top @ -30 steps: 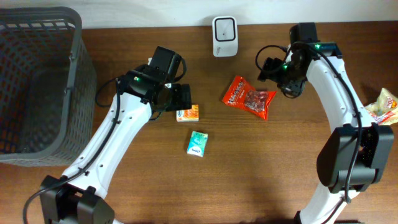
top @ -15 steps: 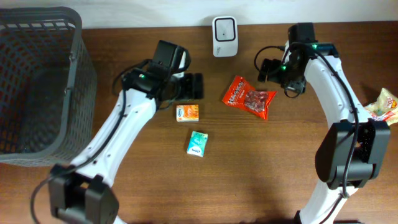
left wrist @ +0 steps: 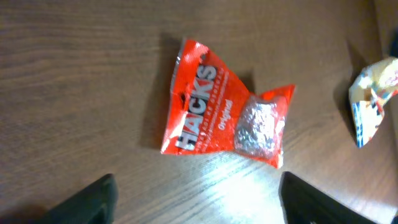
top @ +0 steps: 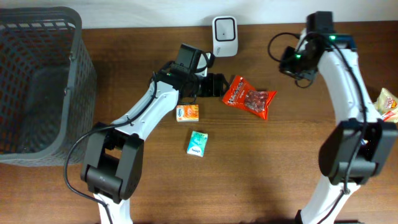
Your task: Scan the item barcode
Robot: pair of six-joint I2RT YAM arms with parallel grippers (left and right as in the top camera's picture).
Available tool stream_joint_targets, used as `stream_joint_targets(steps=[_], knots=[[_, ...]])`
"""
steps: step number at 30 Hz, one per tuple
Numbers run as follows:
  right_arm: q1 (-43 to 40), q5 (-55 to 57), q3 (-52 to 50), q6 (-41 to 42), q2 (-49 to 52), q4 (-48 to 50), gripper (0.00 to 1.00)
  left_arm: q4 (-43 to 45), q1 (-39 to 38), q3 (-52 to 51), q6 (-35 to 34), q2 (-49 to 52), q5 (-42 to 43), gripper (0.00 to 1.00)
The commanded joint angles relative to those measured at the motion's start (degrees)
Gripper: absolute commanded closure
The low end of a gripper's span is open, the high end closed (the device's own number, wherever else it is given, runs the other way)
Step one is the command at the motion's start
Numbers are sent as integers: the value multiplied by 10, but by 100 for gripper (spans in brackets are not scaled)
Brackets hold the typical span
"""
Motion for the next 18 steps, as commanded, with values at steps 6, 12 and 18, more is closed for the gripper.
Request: stream_joint_targets(steps=[6,12,18], knots=[[63,48,3,50,101,29,90,-99,1,0,3,0,-45,23],[82,28,3,49,115,-23,91,-106,1,0,25,0,-44,18],[111,-34,3,9,115,-185,96,-107,1,0,25,0,-50,14]])
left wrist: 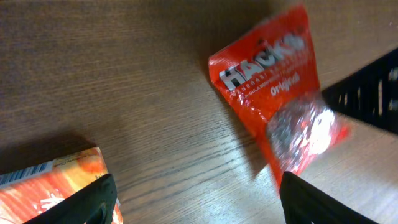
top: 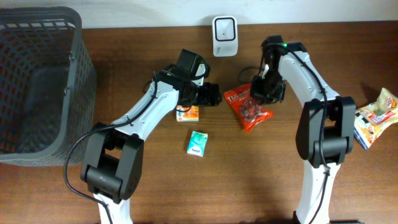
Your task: Scan the item barcode
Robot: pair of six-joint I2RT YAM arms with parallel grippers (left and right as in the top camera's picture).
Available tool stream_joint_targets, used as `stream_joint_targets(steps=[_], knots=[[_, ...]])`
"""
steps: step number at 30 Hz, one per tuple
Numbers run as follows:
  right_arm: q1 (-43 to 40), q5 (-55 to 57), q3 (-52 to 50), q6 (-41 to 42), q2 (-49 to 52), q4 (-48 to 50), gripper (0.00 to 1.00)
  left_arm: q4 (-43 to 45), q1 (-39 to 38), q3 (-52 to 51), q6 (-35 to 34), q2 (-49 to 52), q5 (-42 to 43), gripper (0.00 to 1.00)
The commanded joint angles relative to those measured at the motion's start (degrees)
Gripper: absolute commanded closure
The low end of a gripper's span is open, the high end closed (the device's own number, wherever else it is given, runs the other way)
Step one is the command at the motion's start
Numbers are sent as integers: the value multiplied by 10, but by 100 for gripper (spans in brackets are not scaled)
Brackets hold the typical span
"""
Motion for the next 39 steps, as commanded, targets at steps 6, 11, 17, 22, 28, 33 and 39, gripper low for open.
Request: stream_joint_targets(steps=[6,11,17,22,28,33,39], knots=[[40,-121,5,-60,-20,-102,96,-5,1,0,11,0,-4,11],[-17,-109,44,-60,-63,-118,95,-4,-1,0,11,0,1,11],[-122,-110,97,-75,-77,-175,65,26,-31,0,12,18,4,11],[-178,-110,97,-75,-77,-190,2,58,-61,0,11,37,0,13],[-205,-108,97,-75,-77,-185,2,23,-70,0,2,65,-35,17],[-204,-108,97,-75,-77,-181,2,15,-70,0,2,69,-35,16],[-205,-108,97,-75,-77,-181,2,0,-70,0,2,84,-10,24]])
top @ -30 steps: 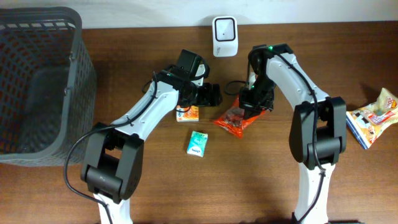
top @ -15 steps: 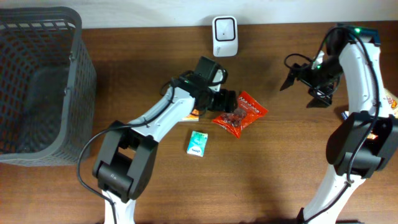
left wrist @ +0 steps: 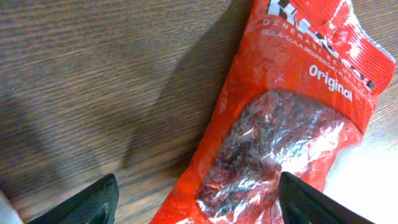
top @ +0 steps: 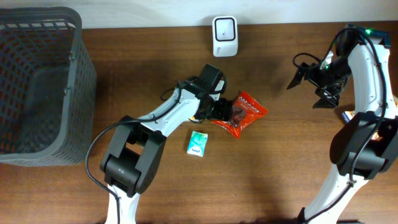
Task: Scan the item barcode
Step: 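Grasp the red HACKS bag with the left gripper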
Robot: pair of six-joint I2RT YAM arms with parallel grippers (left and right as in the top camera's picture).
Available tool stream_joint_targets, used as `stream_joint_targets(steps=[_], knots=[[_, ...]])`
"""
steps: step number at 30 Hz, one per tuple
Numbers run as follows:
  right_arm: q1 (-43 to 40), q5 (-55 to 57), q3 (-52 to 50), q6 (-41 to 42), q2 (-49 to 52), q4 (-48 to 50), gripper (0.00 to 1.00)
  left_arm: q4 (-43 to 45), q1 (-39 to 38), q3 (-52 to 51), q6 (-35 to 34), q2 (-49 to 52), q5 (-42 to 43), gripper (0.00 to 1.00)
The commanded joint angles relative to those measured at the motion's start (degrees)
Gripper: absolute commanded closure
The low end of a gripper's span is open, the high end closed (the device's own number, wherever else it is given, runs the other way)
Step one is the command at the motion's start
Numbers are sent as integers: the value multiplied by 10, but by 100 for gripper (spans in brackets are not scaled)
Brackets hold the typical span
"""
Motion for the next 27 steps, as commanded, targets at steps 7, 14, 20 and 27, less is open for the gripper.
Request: stream_joint_targets(steps=[7,14,20,27], knots=[[-2,-1,6,-1,-7,0,2,-3,0,0,3,30,45,38],[-2,-1,6,-1,-7,0,2,-5,0,0,3,30,45,60],[-2,-1,6,0,-7,0,2,-3,0,1,3,30,45,100],[-2,-1,6,0,-8,0,1,-13,0,22,49,10,39,100]])
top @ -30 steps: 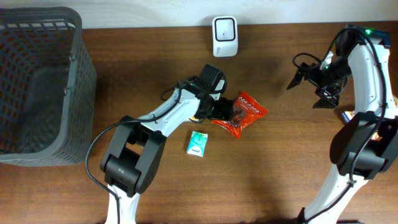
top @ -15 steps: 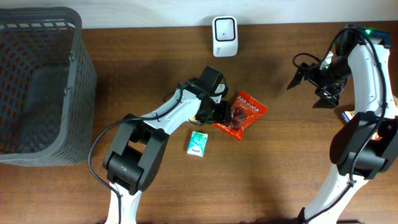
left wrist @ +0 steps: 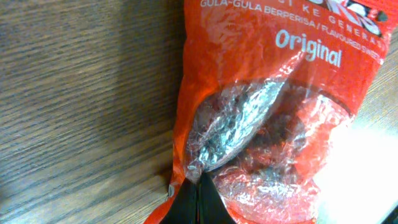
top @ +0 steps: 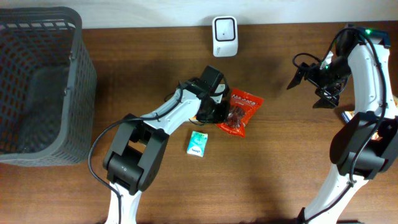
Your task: Scan the item barcode
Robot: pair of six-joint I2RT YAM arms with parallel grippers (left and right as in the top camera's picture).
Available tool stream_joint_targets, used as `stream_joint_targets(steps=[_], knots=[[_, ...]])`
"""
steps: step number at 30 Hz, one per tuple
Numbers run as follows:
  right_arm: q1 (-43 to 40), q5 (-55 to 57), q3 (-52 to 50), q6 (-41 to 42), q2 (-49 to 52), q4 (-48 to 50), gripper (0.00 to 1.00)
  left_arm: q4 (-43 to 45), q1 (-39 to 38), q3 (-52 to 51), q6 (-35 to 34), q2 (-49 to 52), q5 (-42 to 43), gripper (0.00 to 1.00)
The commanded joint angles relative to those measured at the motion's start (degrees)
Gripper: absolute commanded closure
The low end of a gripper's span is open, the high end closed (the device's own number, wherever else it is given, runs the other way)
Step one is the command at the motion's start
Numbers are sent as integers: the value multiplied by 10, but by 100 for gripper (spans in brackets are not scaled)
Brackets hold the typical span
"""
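The red Hacks candy bag lies flat on the wooden table, a little in front of the white scanner at the back edge. My left gripper is at the bag's left end. In the left wrist view its fingers are pressed together, and the left gripper is shut on the crinkled edge of the bag. No barcode shows on the bag's upper side. My right gripper hangs open at the right of the table, far from the bag.
A dark mesh basket fills the left side. A small teal packet lies in front of the left arm. The right arm's links stand along the right edge.
The left gripper's fingers stood wide apart on either side of the bag; now they are shut on its edge. The bag has turned a little. The right arm has not moved.
At first the bag lay just right of the open left gripper, with the right arm at the back. Then the right gripper was at the bag, which had turned. Later the right arm was back at the right and the left gripper open over the bag, now pinched.
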Motion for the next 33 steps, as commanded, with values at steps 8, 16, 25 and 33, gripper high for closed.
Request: stream_joint_targets(steps=[8,16,25,33], knots=[[-2,-1,6,0,-8,0,2,-46,0,51,102,-115,-260,100],[-2,-1,6,-1,-8,0,2,-45,-39,49,179,-139,-537,100],[-2,-1,6,-1,-8,0,2,-35,-121,43,231,-42,-735,100],[-2,-1,6,0,-7,0,2,-30,-193,45,233,14,-713,87]])
